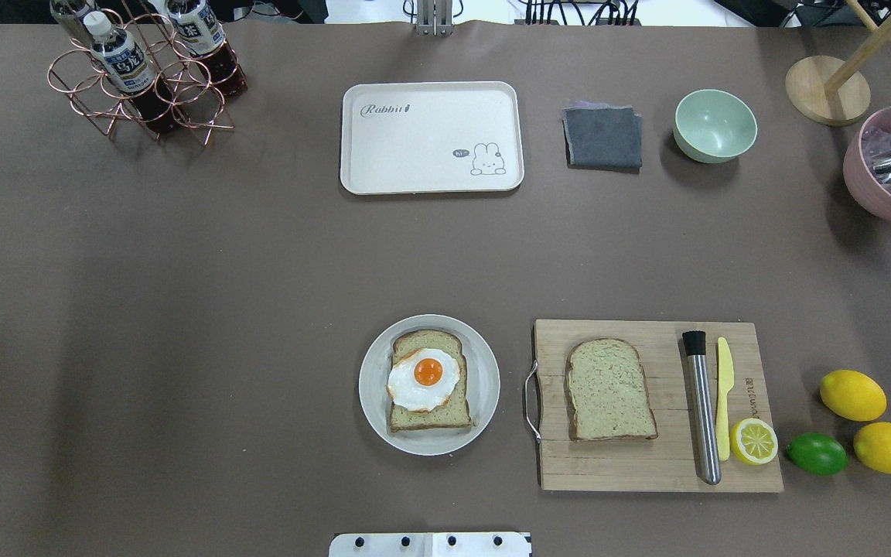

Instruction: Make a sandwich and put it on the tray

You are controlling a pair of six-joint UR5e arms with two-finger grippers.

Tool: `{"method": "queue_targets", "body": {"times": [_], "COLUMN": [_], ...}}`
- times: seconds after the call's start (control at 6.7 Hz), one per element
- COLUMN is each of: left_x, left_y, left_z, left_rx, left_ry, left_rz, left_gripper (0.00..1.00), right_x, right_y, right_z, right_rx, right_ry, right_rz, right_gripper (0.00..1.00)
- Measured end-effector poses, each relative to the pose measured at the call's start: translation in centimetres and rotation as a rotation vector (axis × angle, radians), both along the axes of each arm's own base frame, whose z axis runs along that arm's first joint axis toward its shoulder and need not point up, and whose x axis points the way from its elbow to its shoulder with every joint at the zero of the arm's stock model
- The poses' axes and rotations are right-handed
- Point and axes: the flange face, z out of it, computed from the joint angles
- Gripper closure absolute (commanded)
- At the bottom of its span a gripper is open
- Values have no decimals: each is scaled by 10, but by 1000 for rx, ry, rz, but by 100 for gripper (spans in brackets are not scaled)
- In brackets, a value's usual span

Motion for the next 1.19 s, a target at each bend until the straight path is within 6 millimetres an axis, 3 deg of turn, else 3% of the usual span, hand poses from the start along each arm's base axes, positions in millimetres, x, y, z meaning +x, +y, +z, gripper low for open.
{"method": "queue_targets", "body": {"times": [0.75,1.19], "left_x": [10,14], "left_y": [-12,-8], "left_z": [-19,-17], "left_rx": [-84,-99], "left_ry": [124,163], "left_rz": [-1,19], "left_gripper": [2,2], "right_x": [0,0], "right_y": [-1,-4], "right_z": [0,0], "right_rx": [-3,-3], "right_ry": [-3,0], "right_rz": [0,1], "right_gripper": [0,0]}}
